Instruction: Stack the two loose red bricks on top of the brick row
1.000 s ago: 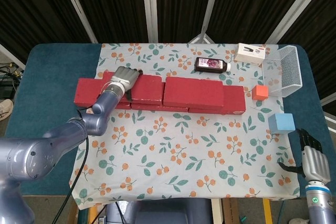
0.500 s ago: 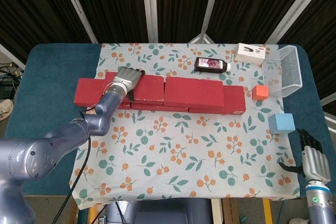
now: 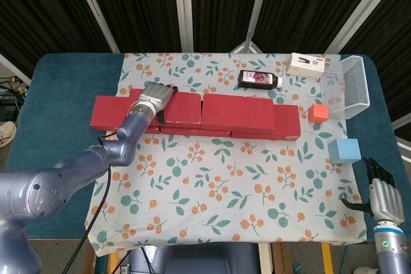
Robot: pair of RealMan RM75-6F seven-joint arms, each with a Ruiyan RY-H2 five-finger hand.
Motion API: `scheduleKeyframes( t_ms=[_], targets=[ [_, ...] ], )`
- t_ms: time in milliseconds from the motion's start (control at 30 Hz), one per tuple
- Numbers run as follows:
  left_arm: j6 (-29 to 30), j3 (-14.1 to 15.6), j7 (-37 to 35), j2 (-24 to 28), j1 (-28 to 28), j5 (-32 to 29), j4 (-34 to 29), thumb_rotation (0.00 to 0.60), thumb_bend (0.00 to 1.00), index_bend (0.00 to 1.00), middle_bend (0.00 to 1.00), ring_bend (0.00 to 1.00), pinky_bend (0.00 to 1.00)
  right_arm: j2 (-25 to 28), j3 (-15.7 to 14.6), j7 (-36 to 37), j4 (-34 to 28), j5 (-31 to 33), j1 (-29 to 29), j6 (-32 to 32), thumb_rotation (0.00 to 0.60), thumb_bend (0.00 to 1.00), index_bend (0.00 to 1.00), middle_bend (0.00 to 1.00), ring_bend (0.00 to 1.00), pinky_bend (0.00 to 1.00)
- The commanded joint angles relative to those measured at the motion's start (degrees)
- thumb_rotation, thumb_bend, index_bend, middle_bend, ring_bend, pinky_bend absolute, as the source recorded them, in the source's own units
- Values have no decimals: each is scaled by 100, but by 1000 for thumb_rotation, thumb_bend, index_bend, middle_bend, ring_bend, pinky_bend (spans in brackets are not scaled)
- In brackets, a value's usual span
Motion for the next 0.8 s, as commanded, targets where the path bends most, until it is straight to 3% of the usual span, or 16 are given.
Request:
scheduleKeyframes(
  t_ms=[33,800],
  targets=[
    [4,-31,20,16,16,29,-24,600,108,368,440,303,275,0,-3,-4,-5,0,-2,5,600,104,7,9,0,0],
    [64,-210,214,-125,168,80,102,600,108,364,440,303,275,5,-16,-68,-18,81,12,-22,600,104,7,9,0,0]
  ],
)
